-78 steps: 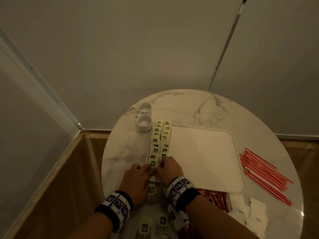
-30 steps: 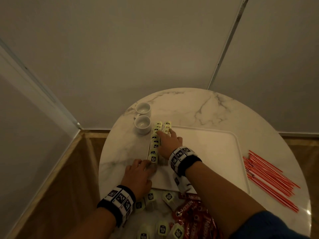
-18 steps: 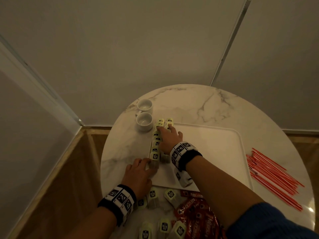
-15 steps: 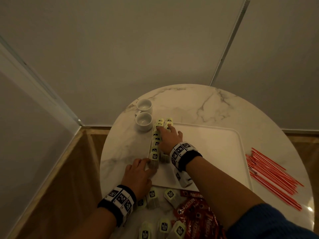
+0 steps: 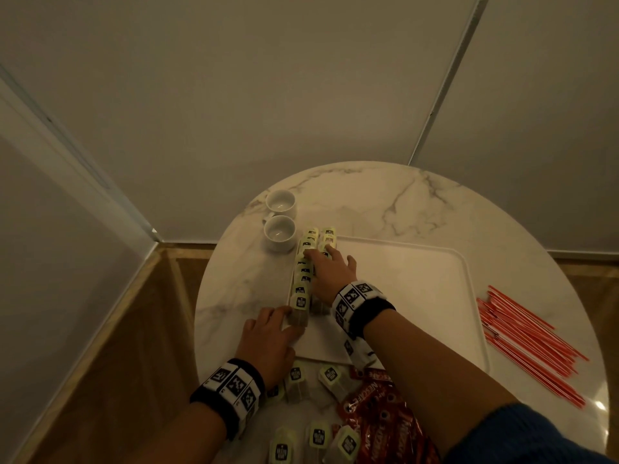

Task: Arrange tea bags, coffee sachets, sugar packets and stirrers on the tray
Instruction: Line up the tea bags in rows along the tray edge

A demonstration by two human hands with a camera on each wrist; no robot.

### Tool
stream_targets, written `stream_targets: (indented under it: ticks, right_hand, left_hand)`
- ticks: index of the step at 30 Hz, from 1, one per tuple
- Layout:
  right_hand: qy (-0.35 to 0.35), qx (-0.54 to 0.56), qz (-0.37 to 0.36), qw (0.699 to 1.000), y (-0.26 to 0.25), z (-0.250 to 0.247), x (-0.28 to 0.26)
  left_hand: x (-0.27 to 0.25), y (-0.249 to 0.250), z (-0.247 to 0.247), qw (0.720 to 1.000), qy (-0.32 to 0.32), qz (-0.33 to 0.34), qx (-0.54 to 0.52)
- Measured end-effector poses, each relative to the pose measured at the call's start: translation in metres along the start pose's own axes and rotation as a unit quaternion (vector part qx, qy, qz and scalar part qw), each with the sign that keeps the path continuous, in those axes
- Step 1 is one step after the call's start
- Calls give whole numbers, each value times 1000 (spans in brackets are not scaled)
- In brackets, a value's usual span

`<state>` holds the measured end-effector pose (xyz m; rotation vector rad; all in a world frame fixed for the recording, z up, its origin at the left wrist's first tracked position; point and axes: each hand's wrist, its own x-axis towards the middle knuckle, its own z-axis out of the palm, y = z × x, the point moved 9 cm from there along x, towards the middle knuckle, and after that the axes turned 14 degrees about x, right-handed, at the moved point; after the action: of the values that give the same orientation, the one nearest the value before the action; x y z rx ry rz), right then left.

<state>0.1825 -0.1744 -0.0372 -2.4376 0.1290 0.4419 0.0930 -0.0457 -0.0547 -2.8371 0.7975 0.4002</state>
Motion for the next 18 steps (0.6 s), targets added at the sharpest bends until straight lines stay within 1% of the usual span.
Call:
stream_targets:
  ticks: [3, 5, 9, 12, 13, 15, 18]
  right_hand:
    - [-4, 0, 0, 1000, 0, 0, -1]
    - [2, 25, 7, 1000, 1, -3, -2]
    - [66, 118, 17, 991, 4, -26, -11]
    - [102, 153, -31, 983, 0, -41, -29]
    - [97, 173, -54, 979, -3, -41, -39]
    - [53, 170, -85, 980, -8, -29, -64]
    - [-52, 47, -83, 994, -2, 8, -106]
  left_hand:
    - [0, 0, 0, 1000, -2, -1, -3]
    - [1, 0, 1, 1000, -3, -1, -6]
    - [-1, -5, -2, 999, 6, -2, -42]
    - [-6, -15, -7, 994, 39, -8, -102]
    - [-9, -18, -7, 992, 45, -6, -119]
    - [-15, -21, -4, 989, 51, 9, -136]
    - [-25, -26, 4, 990, 37, 9, -133]
